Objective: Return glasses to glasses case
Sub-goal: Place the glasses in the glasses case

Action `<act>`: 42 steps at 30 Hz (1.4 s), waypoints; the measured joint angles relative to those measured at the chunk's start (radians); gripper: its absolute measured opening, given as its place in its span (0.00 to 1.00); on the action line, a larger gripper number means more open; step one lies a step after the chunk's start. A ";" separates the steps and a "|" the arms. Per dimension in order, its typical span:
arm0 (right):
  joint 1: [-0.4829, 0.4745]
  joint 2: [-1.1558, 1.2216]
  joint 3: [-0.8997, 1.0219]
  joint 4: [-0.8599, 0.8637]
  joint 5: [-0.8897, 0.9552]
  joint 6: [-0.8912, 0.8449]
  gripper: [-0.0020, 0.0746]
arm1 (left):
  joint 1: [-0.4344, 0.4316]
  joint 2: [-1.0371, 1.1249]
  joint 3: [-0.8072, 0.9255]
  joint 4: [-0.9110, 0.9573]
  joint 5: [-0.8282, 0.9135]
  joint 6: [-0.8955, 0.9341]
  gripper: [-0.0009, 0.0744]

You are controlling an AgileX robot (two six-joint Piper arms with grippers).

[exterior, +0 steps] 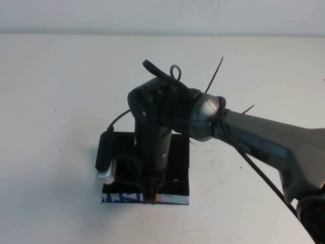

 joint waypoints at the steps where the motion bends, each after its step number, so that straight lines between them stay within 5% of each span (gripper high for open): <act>1: 0.000 0.000 0.000 0.000 0.000 0.000 0.11 | 0.000 0.000 0.000 0.000 0.000 0.000 0.01; 7: 0.000 0.000 0.000 -0.002 0.000 0.000 0.15 | 0.000 0.000 0.000 0.000 0.000 0.000 0.01; 15: 0.000 -0.012 0.000 -0.020 0.000 0.000 0.42 | 0.000 0.000 0.000 0.000 0.000 0.000 0.01; 26: 0.000 -0.131 0.000 -0.040 0.000 0.109 0.45 | 0.000 0.000 0.000 0.000 0.000 0.000 0.01; 29: 0.000 -0.213 0.037 -0.049 0.000 0.221 0.40 | 0.000 0.000 0.000 0.000 0.000 0.000 0.01; 36: -0.009 -0.390 0.181 -0.065 0.016 0.312 0.06 | 0.000 0.000 0.000 0.000 0.000 0.000 0.01; 42: -0.038 -0.414 0.190 -0.040 -0.005 0.331 0.02 | 0.000 0.000 0.000 0.000 0.000 0.000 0.01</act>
